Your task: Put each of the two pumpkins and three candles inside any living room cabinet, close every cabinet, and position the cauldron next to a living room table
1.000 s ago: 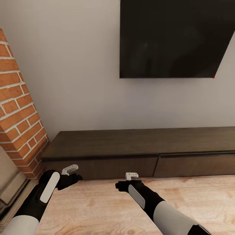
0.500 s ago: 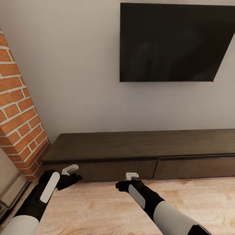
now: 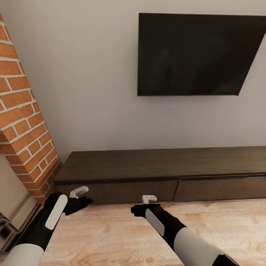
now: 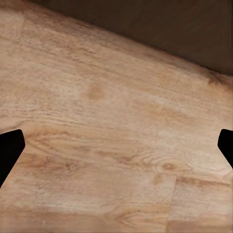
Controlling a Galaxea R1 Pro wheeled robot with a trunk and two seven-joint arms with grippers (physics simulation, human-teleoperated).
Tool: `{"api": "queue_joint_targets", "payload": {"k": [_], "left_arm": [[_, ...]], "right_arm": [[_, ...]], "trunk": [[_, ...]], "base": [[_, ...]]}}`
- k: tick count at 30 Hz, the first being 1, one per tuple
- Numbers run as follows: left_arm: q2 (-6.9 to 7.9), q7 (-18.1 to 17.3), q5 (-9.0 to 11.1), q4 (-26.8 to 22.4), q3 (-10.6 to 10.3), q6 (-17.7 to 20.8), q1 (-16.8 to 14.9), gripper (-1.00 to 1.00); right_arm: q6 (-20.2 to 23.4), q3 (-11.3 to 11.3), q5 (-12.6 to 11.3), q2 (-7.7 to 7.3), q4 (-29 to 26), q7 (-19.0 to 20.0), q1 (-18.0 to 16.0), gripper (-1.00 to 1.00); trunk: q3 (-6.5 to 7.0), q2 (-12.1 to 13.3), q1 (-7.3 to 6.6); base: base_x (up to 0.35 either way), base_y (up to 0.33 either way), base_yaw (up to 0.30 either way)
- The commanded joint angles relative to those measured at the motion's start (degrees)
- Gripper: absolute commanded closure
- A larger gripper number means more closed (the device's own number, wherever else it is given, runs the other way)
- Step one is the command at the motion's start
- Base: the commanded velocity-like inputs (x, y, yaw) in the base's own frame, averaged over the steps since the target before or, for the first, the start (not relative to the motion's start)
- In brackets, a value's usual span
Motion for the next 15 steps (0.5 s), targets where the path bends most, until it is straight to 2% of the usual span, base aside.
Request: {"api": "queue_joint_targets", "payload": {"k": [1,15], "left_arm": [[0.0,0.5,0.6,-0.1,0.0,0.2,0.0,-1.0],[-0.19,0.7,0.6,-0.1,0.0,0.2,0.0,-1.0]], "right_arm": [[-0.1,0.4,-0.6,-0.05,-0.1,-0.5,-0.1,-1.0],[0.0,0.4,-0.6,-0.22,-0.1,-0.4,-0.1,-1.0]], "trunk": [[0.13,0.4,-0.23],[2.64,6.0,-3.31]], "base": [[-0.005,0.003,0.0],[-0.001,0.0,0.0]]}}
